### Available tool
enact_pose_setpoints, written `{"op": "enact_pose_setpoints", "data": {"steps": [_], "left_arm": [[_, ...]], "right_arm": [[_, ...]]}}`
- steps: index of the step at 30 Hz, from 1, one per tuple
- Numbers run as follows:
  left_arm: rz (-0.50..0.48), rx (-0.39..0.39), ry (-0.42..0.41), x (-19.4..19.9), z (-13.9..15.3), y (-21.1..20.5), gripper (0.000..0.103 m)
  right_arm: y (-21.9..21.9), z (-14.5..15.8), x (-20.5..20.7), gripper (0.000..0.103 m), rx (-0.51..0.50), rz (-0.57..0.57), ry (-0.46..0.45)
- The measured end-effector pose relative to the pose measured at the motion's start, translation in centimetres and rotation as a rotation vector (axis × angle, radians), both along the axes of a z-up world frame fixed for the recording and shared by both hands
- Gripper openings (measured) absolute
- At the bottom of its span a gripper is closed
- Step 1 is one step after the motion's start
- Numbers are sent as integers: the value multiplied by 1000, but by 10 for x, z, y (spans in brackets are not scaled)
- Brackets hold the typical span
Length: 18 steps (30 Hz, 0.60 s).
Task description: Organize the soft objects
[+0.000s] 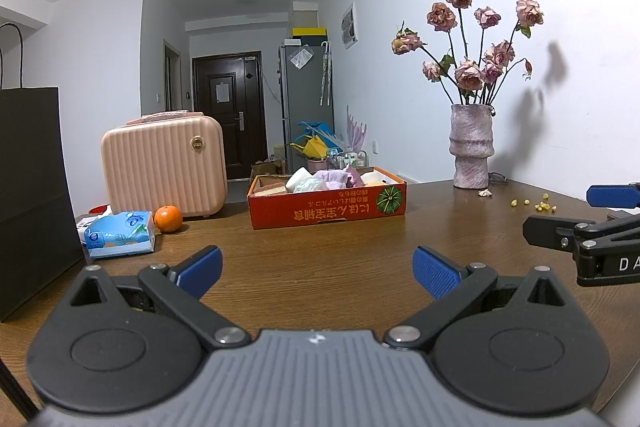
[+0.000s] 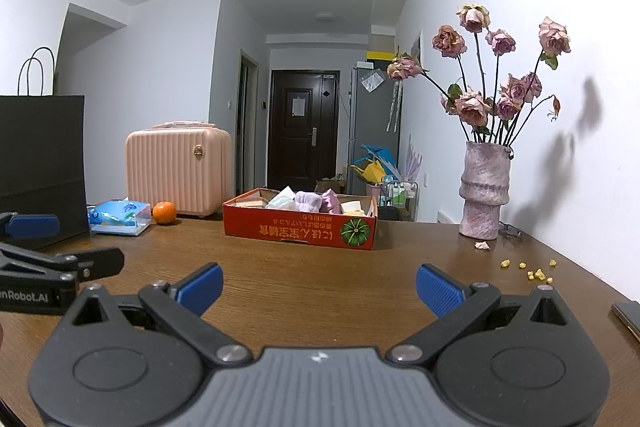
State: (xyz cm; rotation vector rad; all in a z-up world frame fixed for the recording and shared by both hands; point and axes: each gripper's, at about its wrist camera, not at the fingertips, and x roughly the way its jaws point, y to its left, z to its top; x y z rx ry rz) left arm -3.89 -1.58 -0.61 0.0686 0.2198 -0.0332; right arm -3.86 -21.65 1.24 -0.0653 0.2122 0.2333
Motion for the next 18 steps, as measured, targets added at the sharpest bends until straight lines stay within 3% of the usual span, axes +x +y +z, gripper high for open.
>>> {"op": "enact_pose_setpoints", "data": {"steps": [18], "left_arm": [[-5, 5, -12, -3, 3, 0, 103]], "right_arm": [[1, 1, 0, 103, -3, 0, -4]]}}
